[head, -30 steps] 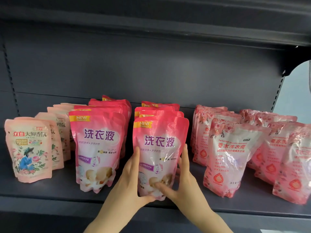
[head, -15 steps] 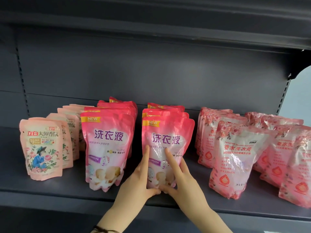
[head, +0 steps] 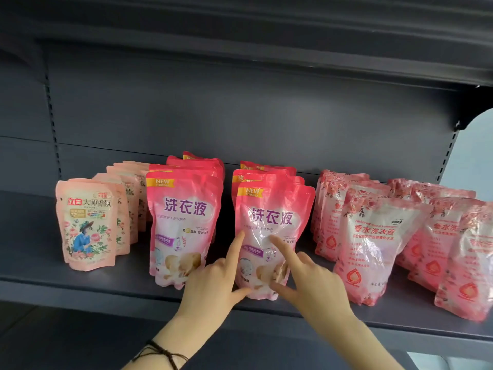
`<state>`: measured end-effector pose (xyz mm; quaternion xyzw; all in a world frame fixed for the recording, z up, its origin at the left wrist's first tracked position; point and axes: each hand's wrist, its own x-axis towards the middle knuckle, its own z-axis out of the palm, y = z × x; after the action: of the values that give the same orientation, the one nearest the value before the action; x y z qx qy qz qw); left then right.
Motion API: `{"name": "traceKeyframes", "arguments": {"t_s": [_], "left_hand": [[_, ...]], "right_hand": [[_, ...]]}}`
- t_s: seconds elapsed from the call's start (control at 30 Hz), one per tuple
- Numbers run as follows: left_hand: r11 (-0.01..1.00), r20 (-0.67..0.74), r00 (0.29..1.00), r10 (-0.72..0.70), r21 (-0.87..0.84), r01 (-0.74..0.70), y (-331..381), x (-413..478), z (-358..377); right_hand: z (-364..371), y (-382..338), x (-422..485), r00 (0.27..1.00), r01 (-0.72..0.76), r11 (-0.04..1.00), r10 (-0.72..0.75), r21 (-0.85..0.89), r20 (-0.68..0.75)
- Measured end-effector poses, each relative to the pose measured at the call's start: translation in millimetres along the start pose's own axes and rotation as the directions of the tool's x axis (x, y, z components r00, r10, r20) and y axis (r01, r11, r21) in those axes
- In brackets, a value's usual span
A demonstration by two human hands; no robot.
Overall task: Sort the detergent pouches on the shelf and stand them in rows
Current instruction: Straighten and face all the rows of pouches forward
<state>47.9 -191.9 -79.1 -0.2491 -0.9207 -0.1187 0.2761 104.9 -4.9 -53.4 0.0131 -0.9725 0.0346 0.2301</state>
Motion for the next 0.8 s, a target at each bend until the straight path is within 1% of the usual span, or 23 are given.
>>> {"name": "traceKeyframes", "arguments": {"t_s": [0.1,0.17,0.27,0.37,0.47,0.53,0.57,0.67,0.8], "left_hand": [[0.979,0.012,1.0,0.023,0.203,-0.025,-1.4,7.8,-14.0],[0.958,-0.023,0.997,0.069,0.279,-0.06,-3.6,14.4,-29.9],[0.956,0.005,0.988,0.157,0.25,-0.153,-8.9,18.3,-46.0],[0.952,0.031,0.977,0.212,0.217,-0.214,-22.6,15.6,-50.4],[0.941,0.14,0.963,0.231,0.217,-0.258,-35.6,11.5,-65.2],[0.933,0.183,0.952,0.244,0.224,-0.282,-44.9,8.4,-78.0],[0.932,0.178,0.954,0.24,0.235,-0.278,-49.9,7.6,-85.6],[0.933,0.093,0.975,0.204,0.284,-0.222,-66.9,11.6,-114.9],[0.887,-0.006,0.975,0.22,0.417,-0.198,-90.4,21.4,-151.5]], "right_hand": [[-14.8,-2.0,8.3,0.998,0.055,0.996,-0.056,-0.069,-0.014],[-23.3,-4.2,14.3,0.995,0.103,0.99,-0.102,-0.098,0.01],[-31.0,-8.2,18.1,0.993,0.119,0.986,-0.115,-0.118,0.034],[-32.1,-12.5,18.3,0.991,0.125,0.985,-0.119,-0.116,0.057],[-37.3,-17.3,24.0,0.978,0.184,0.979,-0.173,-0.088,0.113],[-47.7,-23.8,31.9,0.959,0.249,0.966,-0.236,-0.07,0.158],[-54.3,-28.3,36.6,0.947,0.285,0.957,-0.272,-0.057,0.174],[-75.9,-45.9,54.2,0.908,0.394,0.919,-0.384,-0.025,0.169],[-93.7,-71.9,76.5,0.869,0.475,0.88,-0.471,0.009,0.151]]}}
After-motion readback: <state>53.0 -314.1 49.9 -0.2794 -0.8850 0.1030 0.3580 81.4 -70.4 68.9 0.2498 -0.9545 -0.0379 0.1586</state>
